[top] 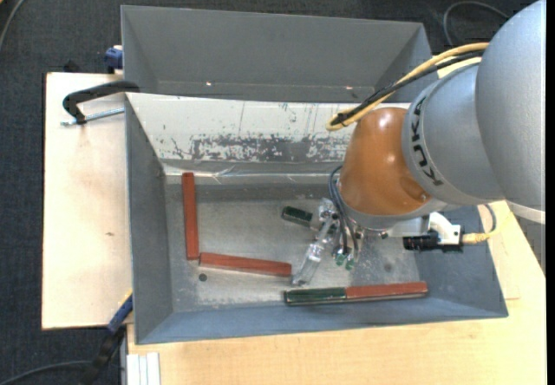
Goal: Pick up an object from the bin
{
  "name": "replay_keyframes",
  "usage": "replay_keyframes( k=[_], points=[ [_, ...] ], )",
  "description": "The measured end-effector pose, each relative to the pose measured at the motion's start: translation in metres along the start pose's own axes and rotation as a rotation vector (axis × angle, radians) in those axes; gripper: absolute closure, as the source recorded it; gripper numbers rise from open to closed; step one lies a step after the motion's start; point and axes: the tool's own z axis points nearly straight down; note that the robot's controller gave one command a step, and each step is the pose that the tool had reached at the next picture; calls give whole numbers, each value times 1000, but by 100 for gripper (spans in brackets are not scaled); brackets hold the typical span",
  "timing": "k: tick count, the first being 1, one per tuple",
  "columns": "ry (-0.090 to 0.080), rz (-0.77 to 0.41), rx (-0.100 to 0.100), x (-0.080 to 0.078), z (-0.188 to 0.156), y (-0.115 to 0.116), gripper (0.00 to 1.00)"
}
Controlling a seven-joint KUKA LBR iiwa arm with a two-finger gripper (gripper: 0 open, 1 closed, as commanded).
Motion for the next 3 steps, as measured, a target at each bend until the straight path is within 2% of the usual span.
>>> replay_keyframes(
  k=[1,2,3],
  points=[
    [-1,-331,-4,31,0,52,0],
    [-13,-329,-9,27,-3,54,100],
    [-3,-329,-5,30,0,52,0]
  ],
)
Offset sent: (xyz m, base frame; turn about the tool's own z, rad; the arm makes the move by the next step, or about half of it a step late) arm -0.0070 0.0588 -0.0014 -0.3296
